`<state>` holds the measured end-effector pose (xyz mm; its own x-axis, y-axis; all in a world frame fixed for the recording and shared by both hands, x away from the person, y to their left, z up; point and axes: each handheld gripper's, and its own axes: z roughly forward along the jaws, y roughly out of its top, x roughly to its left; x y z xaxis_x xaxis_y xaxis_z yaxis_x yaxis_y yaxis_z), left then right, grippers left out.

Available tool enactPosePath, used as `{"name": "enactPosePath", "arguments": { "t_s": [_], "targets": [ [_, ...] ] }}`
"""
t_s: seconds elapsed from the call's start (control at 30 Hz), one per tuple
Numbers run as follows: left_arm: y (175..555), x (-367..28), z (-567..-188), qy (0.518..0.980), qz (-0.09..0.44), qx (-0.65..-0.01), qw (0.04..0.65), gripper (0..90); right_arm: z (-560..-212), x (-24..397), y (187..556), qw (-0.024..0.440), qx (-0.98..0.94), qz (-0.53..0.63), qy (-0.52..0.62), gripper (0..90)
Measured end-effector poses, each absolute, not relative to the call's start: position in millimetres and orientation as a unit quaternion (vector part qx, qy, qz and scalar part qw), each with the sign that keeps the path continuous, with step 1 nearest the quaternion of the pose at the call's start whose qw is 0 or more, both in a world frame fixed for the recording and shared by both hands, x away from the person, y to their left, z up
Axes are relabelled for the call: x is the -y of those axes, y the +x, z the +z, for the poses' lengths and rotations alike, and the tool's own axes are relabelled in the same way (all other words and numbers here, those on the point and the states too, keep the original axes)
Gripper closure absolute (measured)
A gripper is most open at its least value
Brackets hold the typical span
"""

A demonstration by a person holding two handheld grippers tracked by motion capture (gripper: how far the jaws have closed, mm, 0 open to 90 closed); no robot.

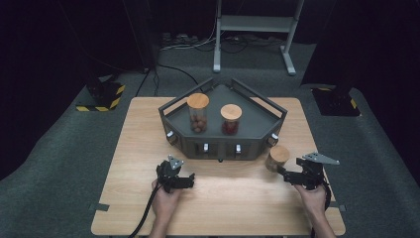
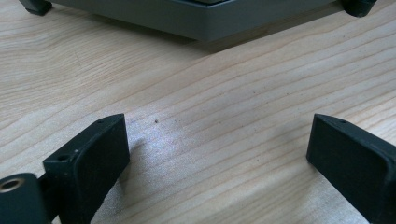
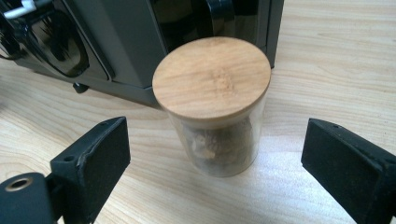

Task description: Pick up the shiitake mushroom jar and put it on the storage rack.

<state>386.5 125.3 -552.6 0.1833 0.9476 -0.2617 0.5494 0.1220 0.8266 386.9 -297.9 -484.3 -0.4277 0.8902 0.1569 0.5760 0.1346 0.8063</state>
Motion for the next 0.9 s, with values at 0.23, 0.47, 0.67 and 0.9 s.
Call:
{"name": "enactPosePath", "arguments": {
  "t_s": [0.23,0.47,0.67,0.9],
  "targets": [
    [386,-125,-553,0.624,0.222,-0.599,0.449,5.9,-491,296,387,0.175,-0.735,0.417,0.505,7.9],
    [386,-125,-553,0.624,0.222,-0.600,0.449,5.9,-500,290,389,0.178,-0.747,0.394,0.505,7.9],
    [386,-125,-553,0.624,0.222,-0.599,0.449,5.9,-504,285,391,0.180,-0.751,0.382,0.507,8.0],
    [386,-125,-553,0.624,0.222,-0.599,0.449,5.9,-507,282,394,0.182,-0.755,0.374,0.507,8.0]
  ]
}}
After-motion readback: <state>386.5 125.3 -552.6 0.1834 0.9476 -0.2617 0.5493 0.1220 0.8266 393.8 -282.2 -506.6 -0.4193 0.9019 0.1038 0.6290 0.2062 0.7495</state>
